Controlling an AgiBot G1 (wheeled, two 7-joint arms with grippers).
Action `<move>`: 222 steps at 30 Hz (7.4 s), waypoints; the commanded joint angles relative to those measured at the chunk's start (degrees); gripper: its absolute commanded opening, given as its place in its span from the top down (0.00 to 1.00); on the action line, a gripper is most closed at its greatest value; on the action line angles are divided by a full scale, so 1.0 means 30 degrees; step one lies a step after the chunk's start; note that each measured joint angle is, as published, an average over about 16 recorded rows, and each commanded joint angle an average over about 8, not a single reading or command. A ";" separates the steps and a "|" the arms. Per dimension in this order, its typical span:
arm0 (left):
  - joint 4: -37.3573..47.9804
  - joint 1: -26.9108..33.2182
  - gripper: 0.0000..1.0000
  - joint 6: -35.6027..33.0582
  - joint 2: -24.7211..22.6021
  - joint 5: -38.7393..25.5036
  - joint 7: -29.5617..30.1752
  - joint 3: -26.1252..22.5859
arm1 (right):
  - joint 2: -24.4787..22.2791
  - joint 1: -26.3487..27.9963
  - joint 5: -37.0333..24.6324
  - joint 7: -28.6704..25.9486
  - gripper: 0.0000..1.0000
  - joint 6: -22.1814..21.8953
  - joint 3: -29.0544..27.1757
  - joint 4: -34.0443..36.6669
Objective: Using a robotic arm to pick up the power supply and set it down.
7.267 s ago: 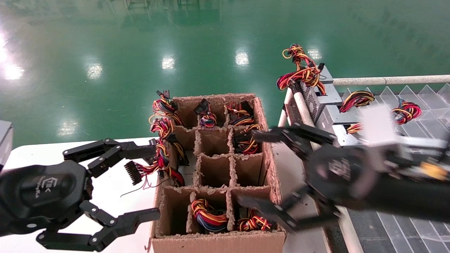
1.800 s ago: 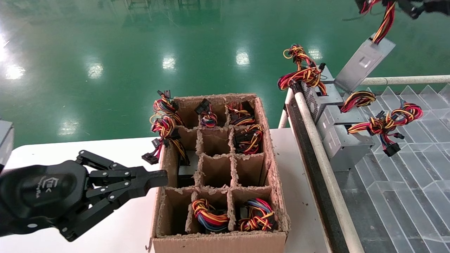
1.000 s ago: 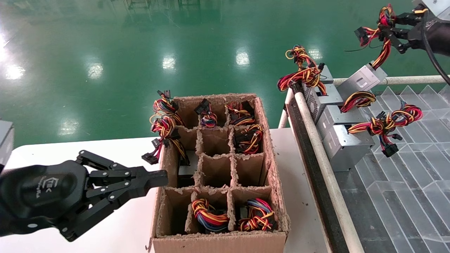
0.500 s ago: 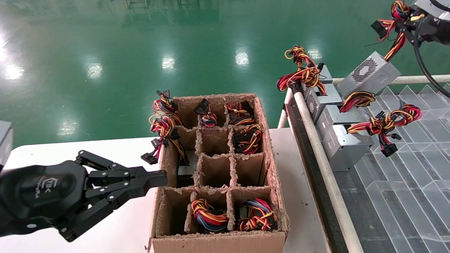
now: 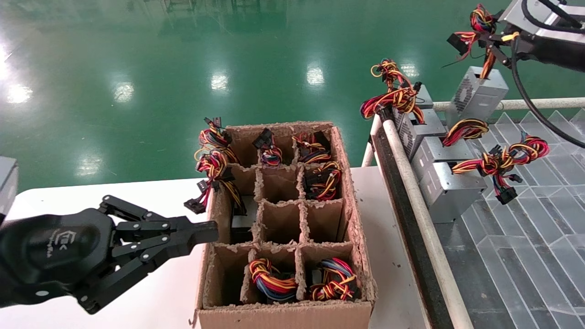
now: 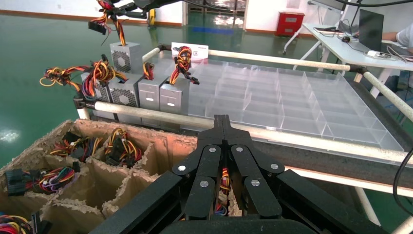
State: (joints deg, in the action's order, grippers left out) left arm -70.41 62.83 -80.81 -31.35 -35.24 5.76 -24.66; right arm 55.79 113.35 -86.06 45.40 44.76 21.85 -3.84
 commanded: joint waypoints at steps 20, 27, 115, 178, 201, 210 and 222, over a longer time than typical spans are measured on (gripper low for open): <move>0.0000 0.0000 1.00 0.0000 0.0000 0.0000 0.0000 0.0000 | 0.0899 0.0141 0.0344 -0.0079 1.00 0.1454 -0.0197 0.1165; 0.0000 0.0000 1.00 0.0000 0.0000 0.0000 0.0000 0.0000 | 0.1032 0.0054 0.0523 -0.0614 1.00 0.1240 -0.0321 0.1528; 0.0000 0.0000 0.00 0.0000 0.0000 0.0000 0.0000 -0.0001 | -0.3828 -1.0366 0.9885 -1.2800 0.00 0.9179 -0.2111 -1.2663; 0.0005 -0.0006 0.00 0.0006 0.0003 0.0004 -0.0001 0.0002 | -0.6944 -1.7298 1.4761 -1.8731 0.00 1.3664 -0.1944 -2.3285; 0.0005 -0.0006 0.00 0.0006 0.0003 0.0004 -0.0001 0.0002 | -0.6919 -1.7260 1.4728 -1.8708 0.00 1.3630 -0.1944 -2.3227; 0.0005 -0.0005 0.00 0.0006 0.0003 0.0004 -0.0001 0.0002 | -0.6918 -1.7251 1.4723 -1.8702 0.00 1.3626 -0.1944 -2.3217; 0.0005 -0.0006 0.00 0.0006 0.0004 0.0004 -0.0001 0.0002 | -0.6918 -1.7248 1.4723 -1.8701 0.00 1.3626 -0.1944 -2.3216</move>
State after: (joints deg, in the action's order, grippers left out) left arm -70.39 62.81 -80.79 -31.34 -35.23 5.75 -24.65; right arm 35.03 61.60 -41.89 -10.70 85.64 16.02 -73.49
